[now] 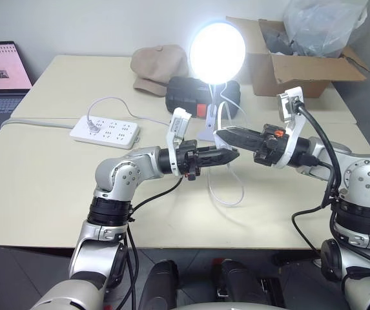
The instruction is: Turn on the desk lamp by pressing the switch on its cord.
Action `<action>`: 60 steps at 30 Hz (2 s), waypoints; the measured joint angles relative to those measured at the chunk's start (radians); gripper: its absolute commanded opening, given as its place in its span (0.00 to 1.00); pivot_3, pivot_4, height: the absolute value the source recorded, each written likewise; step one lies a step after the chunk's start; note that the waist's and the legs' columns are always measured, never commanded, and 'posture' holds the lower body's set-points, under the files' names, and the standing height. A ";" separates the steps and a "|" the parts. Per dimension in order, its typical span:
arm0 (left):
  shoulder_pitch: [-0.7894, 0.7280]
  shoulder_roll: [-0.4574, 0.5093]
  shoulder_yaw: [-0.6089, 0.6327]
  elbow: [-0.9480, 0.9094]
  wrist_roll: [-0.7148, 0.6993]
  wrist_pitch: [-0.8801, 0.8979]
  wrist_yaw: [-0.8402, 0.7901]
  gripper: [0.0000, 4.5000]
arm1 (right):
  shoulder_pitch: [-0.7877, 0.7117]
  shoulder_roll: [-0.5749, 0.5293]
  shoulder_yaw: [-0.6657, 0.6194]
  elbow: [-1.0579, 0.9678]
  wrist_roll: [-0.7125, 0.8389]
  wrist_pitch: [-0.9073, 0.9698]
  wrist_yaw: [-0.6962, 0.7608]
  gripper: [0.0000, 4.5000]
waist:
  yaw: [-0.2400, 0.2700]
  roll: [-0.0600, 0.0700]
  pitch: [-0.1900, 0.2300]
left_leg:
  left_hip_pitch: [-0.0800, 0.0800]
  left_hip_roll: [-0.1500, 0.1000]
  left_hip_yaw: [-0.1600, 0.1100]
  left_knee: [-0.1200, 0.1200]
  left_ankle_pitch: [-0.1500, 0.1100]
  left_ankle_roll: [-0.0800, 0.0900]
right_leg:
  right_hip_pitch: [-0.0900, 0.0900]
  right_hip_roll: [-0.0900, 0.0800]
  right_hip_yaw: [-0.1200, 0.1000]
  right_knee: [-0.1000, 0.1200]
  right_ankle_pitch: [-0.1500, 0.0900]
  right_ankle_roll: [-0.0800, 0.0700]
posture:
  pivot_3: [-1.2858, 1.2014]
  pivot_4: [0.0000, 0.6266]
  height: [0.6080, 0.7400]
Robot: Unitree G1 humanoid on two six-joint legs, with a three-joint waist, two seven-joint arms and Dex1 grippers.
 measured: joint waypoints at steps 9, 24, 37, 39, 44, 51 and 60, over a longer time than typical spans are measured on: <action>0.003 -0.002 -0.002 -0.001 0.001 -0.015 -0.004 0.12 | 0.000 -0.008 0.006 0.001 0.018 -0.008 -0.010 0.09 | 0.000 0.000 0.000 | 0.000 0.000 0.000 0.000 0.000 0.000 | 0.000 0.000 0.000 0.000 0.000 0.000 | 0.52 0.24 1.00; 0.031 0.066 -0.017 -0.006 0.016 -0.025 -0.041 0.79 | 0.001 -0.017 0.021 0.000 0.022 -0.016 -0.028 0.09 | 0.000 0.000 0.000 | 0.000 0.000 0.000 0.000 0.000 0.000 | 0.000 0.000 0.000 0.000 0.000 0.000 | 0.52 0.24 1.00; 0.086 0.292 -0.055 -0.114 0.256 -0.349 -0.132 1.00 | 0.067 -0.053 0.025 0.000 0.001 -0.037 -0.091 0.09 | 0.002 0.000 0.000 | 0.000 0.000 0.001 -0.001 0.000 0.000 | 0.000 0.000 0.000 -0.001 0.000 0.000 | 0.52 0.24 1.00; 0.116 0.352 -0.056 -0.153 0.283 -0.396 -0.170 1.00 | 0.083 -0.068 0.027 0.015 -0.052 -0.051 -0.125 0.09 | 0.001 0.000 0.000 | 0.000 0.000 0.001 -0.001 0.000 0.000 | 0.000 -0.001 0.001 -0.002 0.000 0.000 | 0.52 0.24 1.00; 0.200 0.477 -0.064 -0.237 0.321 -0.446 -0.245 1.00 | 0.102 -0.065 0.052 0.106 -0.209 -0.103 -0.199 0.09 | 0.002 0.000 0.000 | 0.000 0.001 0.001 -0.001 0.000 0.000 | -0.001 -0.001 0.000 -0.001 0.000 0.000 | 0.52 0.24 1.00; 0.248 0.484 -0.080 -0.271 0.352 -0.473 -0.228 1.00 | 0.030 0.012 0.117 0.271 -0.377 -0.150 -0.245 0.09 | 0.002 0.000 0.000 | 0.000 0.001 0.001 -0.001 0.000 0.000 | -0.001 -0.001 0.000 -0.001 0.000 0.000 | 0.52 0.24 1.00; 0.274 0.470 -0.082 -0.289 0.360 -0.476 -0.178 1.00 | 0.003 0.056 0.137 0.370 -0.510 -0.203 -0.226 0.49 | 0.002 0.000 0.000 | 0.000 0.001 0.001 -0.001 0.000 0.000 | -0.001 -0.001 0.001 -0.001 0.000 0.000 | 0.52 0.24 1.00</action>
